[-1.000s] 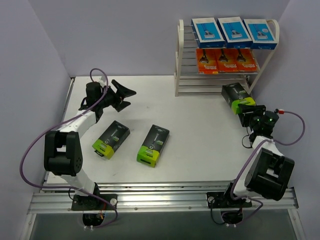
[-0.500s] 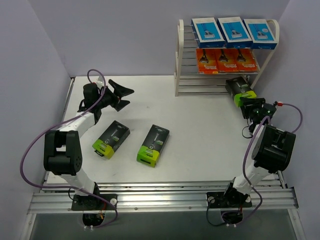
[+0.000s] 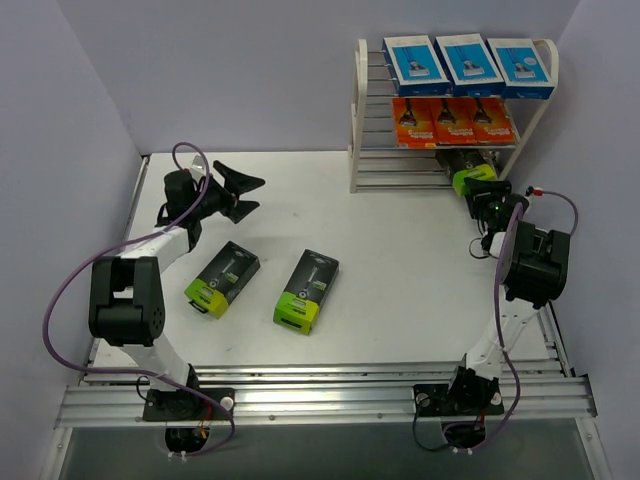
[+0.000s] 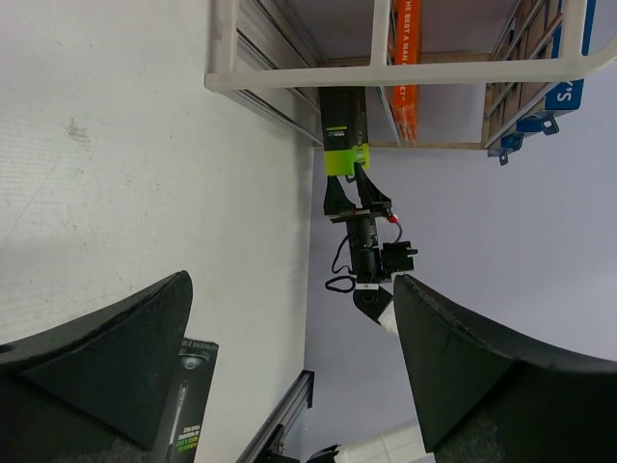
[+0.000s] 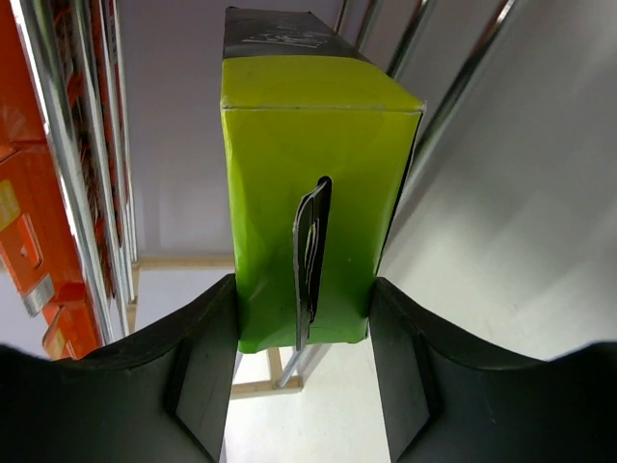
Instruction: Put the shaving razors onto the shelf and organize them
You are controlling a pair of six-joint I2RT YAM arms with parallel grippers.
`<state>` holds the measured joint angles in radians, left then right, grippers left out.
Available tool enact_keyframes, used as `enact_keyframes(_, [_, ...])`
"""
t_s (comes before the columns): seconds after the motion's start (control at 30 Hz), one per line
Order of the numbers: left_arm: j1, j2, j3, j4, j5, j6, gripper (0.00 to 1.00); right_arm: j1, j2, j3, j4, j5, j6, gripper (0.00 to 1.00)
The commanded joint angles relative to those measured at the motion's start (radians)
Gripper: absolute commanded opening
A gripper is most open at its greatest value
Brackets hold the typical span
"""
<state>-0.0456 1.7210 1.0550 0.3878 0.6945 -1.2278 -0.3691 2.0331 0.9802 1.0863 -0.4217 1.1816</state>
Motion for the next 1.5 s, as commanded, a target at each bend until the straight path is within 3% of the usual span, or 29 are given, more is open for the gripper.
enact_keyframes(0.0, [0.010, 0.006, 0.005, 0.072, 0.020, -0.006, 0.94, 0.016, 0.010, 0.120, 0.207, 0.011, 0.030, 0.00])
enact_keyframes(1.47, [0.001, 0.028, 0.000, 0.097, 0.036, -0.021, 0.94, 0.015, 0.176, 0.250, 0.142, 0.198, 0.070, 0.01])
